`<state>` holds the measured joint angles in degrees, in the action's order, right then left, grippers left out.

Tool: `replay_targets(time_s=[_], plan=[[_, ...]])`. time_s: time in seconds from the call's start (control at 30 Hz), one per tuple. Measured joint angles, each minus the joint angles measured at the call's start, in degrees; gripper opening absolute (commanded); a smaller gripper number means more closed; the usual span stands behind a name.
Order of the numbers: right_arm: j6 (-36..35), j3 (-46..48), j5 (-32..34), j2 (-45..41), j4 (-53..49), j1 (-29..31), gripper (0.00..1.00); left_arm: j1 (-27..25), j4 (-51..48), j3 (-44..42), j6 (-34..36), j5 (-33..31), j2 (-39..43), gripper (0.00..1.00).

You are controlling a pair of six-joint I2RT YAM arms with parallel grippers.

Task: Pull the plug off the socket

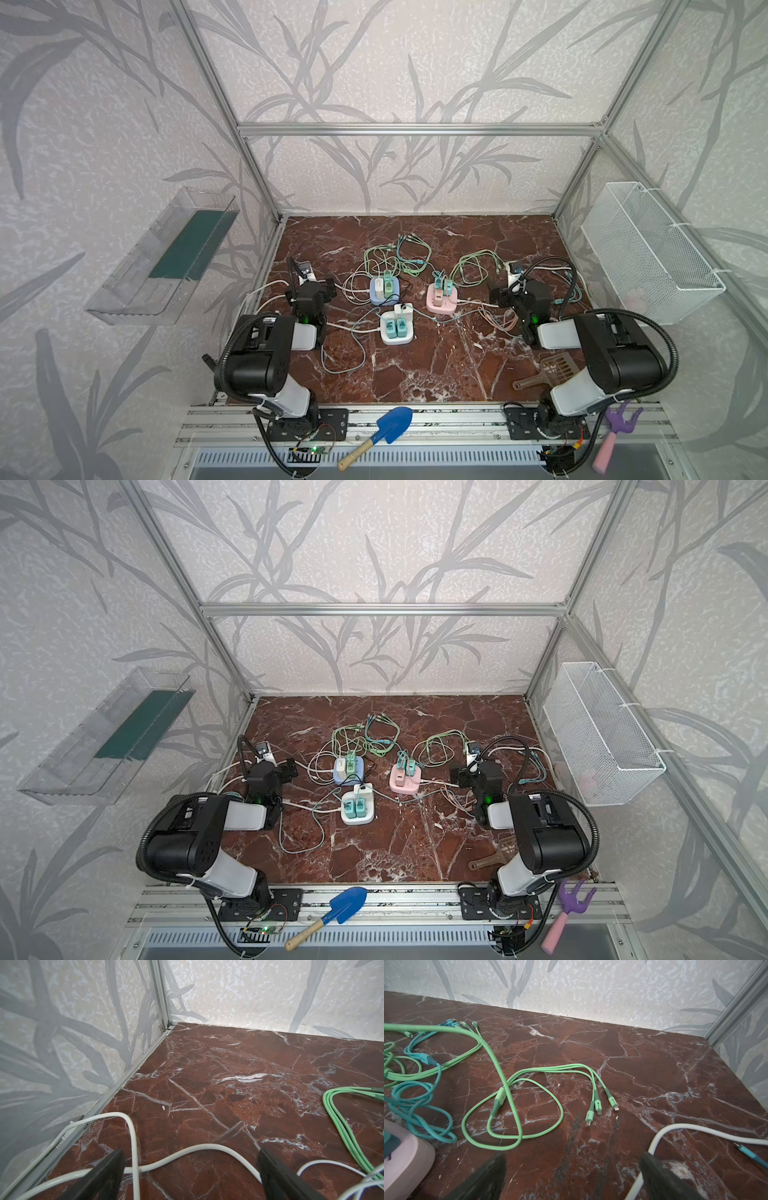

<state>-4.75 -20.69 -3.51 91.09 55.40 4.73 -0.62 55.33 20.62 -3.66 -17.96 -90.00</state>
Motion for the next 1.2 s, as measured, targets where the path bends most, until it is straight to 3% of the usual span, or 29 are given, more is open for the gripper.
replay_targets(time_s=[0.97, 1.07, 1.2], plan=[[0.1, 0.0, 0.2, -0.5, -0.6, 0.0, 0.99, 0.0, -0.5, 0.0, 0.0, 0.0, 0.3, 0.99], [0.7, -0.6, 1.3, -4.6, -6.2, 0.0, 1.0, 0.0, -6.1, 0.5, -0.1, -0.4, 3.7, 0.99], [2.9, -5.6, 2.0, -13.2, -18.7, 0.0, 0.99, 0.0, -21.9, 6.4, -3.1, -2.7, 13.9, 0.99]])
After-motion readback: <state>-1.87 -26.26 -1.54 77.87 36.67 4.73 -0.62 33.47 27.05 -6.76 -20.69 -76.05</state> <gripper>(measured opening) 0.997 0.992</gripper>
